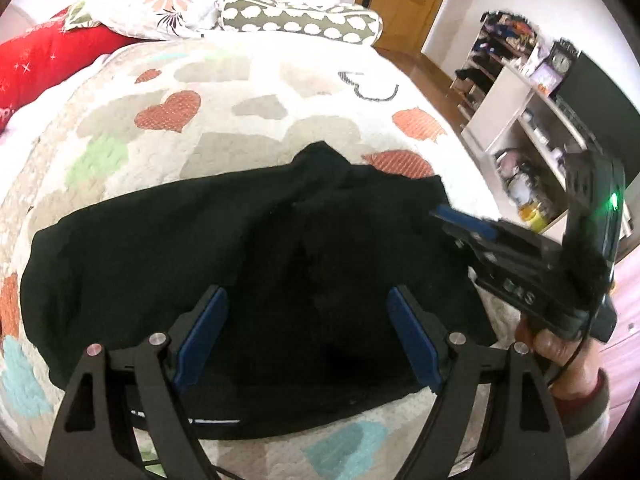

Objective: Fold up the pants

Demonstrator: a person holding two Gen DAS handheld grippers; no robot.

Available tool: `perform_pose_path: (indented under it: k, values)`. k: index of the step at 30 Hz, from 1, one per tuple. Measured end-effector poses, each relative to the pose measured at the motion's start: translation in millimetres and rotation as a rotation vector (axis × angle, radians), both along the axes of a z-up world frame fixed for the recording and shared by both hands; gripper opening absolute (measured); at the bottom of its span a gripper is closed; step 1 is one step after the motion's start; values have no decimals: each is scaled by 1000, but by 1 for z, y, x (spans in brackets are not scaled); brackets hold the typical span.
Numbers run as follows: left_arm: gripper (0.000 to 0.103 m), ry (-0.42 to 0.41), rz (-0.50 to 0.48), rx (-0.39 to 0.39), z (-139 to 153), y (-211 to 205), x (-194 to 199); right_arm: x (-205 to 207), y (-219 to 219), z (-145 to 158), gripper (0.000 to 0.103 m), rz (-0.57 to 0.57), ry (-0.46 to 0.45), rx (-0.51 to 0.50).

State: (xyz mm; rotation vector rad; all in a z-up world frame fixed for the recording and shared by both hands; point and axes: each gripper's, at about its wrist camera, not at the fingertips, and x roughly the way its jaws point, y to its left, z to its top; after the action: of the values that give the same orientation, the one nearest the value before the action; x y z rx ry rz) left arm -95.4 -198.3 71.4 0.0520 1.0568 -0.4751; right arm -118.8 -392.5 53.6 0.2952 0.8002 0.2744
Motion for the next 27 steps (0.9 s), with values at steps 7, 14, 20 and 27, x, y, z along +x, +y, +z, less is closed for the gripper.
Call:
perform_pose_path:
  k: [7,14,20,27]
  values:
    - [83,72,49,-2,-35,4,5,31,11,-24,28,-2,52,-58]
    - [83,47,45,-35,-21,7,-2,23,14,-14,33,-19,39,-92]
    - [83,1,52,-30,-7,7,-3,5,15,0,43,-28,19,-103]
    - [85,37,75,2,-31,5,-4,-17,17,2,45,-44,15,-126]
